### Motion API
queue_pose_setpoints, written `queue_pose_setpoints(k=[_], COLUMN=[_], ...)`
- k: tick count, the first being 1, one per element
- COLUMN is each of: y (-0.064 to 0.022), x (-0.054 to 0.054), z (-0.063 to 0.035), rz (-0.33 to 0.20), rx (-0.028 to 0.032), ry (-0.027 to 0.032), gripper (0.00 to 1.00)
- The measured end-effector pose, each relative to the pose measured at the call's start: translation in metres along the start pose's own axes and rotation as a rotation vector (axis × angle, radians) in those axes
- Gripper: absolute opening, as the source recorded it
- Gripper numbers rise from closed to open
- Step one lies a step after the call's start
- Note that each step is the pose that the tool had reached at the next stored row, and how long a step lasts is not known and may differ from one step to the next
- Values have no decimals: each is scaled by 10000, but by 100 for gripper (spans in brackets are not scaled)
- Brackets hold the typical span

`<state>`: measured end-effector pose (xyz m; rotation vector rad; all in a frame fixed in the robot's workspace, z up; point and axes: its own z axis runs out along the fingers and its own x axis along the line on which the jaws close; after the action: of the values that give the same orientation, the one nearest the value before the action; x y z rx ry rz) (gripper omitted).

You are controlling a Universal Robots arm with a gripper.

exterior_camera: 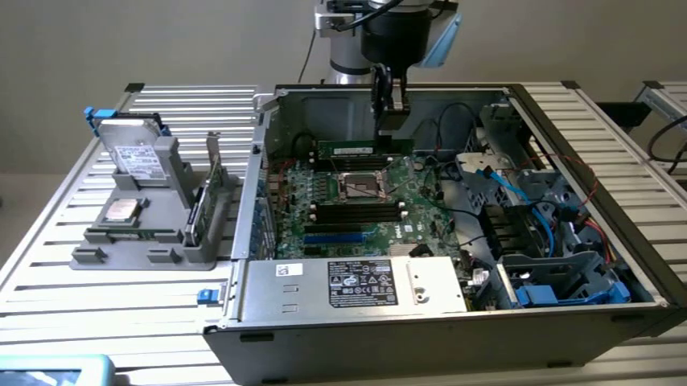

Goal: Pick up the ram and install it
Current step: 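Insert the ram into the slot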

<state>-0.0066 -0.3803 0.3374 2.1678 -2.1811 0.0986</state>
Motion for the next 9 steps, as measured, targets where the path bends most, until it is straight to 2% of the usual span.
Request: queue_pose_setpoints(k=[2,9], y=[1,11], x=[-3,-12], z=[30,130], rz=[13,97], rx=[-2,-8], ry=[30,33], gripper=[13,13])
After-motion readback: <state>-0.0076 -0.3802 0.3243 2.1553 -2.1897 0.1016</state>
